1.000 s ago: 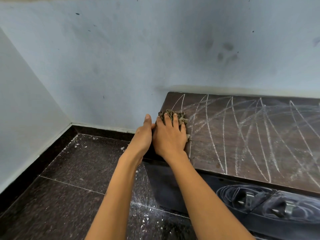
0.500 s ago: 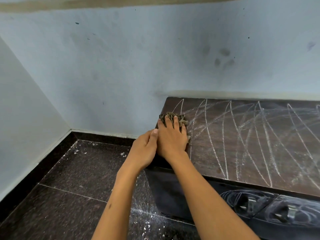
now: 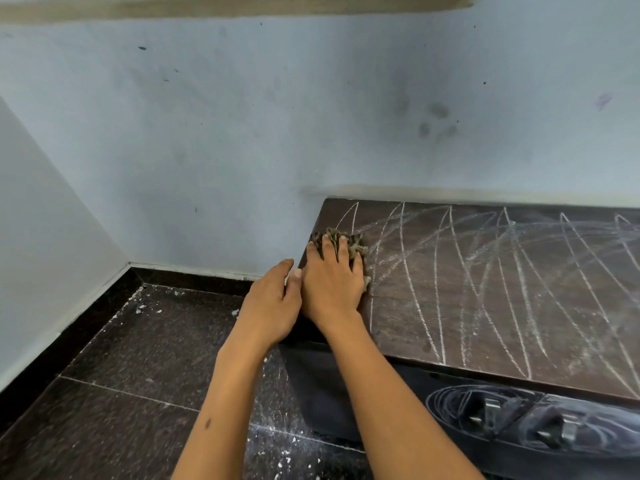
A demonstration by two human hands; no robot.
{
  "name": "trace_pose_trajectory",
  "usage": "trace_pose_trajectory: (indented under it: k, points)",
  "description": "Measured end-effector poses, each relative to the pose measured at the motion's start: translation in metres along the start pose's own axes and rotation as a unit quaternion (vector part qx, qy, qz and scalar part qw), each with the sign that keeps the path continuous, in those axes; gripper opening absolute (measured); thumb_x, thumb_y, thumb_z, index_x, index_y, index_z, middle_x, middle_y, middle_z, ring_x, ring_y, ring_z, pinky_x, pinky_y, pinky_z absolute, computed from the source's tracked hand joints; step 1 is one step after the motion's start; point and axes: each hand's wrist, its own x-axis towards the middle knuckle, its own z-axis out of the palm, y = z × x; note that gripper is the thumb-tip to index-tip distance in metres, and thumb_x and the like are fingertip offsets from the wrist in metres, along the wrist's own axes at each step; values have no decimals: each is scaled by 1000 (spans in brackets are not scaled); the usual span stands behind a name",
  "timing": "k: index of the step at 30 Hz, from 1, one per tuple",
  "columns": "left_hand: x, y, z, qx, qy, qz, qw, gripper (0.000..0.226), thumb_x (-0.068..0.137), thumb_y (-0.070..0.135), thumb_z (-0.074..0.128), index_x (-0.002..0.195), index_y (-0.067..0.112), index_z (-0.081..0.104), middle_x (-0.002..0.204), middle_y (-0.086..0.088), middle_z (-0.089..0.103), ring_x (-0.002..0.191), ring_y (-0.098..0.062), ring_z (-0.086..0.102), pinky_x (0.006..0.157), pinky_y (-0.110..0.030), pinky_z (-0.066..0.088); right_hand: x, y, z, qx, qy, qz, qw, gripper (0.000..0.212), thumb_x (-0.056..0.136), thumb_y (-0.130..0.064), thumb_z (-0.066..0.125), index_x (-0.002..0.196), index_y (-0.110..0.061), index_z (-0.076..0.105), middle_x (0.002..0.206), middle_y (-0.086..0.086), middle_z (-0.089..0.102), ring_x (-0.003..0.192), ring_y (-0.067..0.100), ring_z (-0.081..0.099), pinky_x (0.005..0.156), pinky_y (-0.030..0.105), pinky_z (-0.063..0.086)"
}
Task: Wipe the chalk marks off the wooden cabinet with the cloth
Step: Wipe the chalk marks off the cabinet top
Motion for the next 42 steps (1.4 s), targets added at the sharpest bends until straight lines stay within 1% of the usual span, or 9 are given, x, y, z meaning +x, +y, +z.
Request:
trace_pose_trajectory:
  k: [3, 6, 12, 16, 20, 24, 29, 34, 42]
  points:
    - [0, -3, 1, 20, -10, 7, 1000, 46, 101, 28, 37, 145, 14, 34, 150, -5, 36, 138, -18, 32, 111, -27, 23, -29, 1, 10, 4, 45, -10, 999, 52, 99, -32, 28, 149, -19, 22, 158, 6, 15, 146, 26, 4, 118, 47, 8]
    - [2, -5, 1, 20, -13, 6, 1000, 46, 101, 25, 38, 145, 16, 34, 150, -5, 36, 139, -18, 31, 112, -29, 23, -73, -1, 17, 32, 134, -15, 990, 51, 86, -30, 31, 126, -18, 60, 137, 6, 54, 133, 28, 43, 107, 48, 36]
    - [0, -5, -2, 21, -17, 3, 1000, 45, 101, 22, 37, 145, 15, 33, 152, -4, 33, 141, -16, 27, 114, -28, 19, -14, 3, 8, 20, 25, -20, 999, 54, 98, -32, 34, 149, -22, 20, 159, 2, 10, 146, 23, -3, 117, 45, 2]
    - [0, -10, -1, 37, -32, 5, 999, 47, 100, 17, 38, 146, 14, 30, 152, -4, 31, 142, -17, 25, 116, -30, 19, -4, 4, 11, 11, 39, -8, 999, 53, 99, -36, 32, 149, -22, 21, 158, 2, 12, 146, 23, 0, 118, 45, 3]
    - [5, -15, 2, 85, -54, 13, 995, 47, 100, 16, 39, 146, 15, 30, 153, -5, 31, 143, -19, 22, 117, -39, 15, -48, 5, 27, 23, 164, -9, 986, 47, 94, -32, 28, 134, -23, 51, 145, 2, 44, 139, 24, 32, 112, 46, 24]
    - [4, -15, 6, 120, -74, 28, 990, 47, 100, 14, 33, 147, 18, 30, 152, -3, 32, 143, -21, 20, 116, -43, 12, -7, 8, 19, 57, 67, -19, 996, 47, 99, -31, 30, 146, -25, 31, 156, -2, 21, 146, 21, 6, 117, 44, 6]
    - [1, -11, 7, 111, -72, 42, 990, 41, 98, 12, 33, 139, 17, 38, 137, -3, 46, 132, -26, 37, 113, -48, 20, 37, 7, 4, 46, 15, -1, 999, 48, 101, -30, 28, 149, -24, 24, 158, 0, 13, 146, 22, -3, 118, 45, 2]
    - [6, -15, 11, 130, -86, 39, 987, 49, 101, 16, 28, 150, 18, 21, 156, 1, 22, 145, -17, 12, 116, -39, 8, -1, 9, 30, 50, 89, 5, 995, 49, 98, -34, 29, 147, -26, 26, 157, -2, 16, 146, 21, -1, 116, 45, -1]
    - [4, -11, 16, 151, -79, 44, 984, 52, 103, 23, 27, 151, 15, 11, 159, -1, 7, 146, -14, 5, 116, -33, 7, 91, 14, -2, 36, -20, 18, 999, 52, 100, -25, 29, 150, -21, 17, 159, 1, 6, 146, 23, -6, 118, 47, 0]
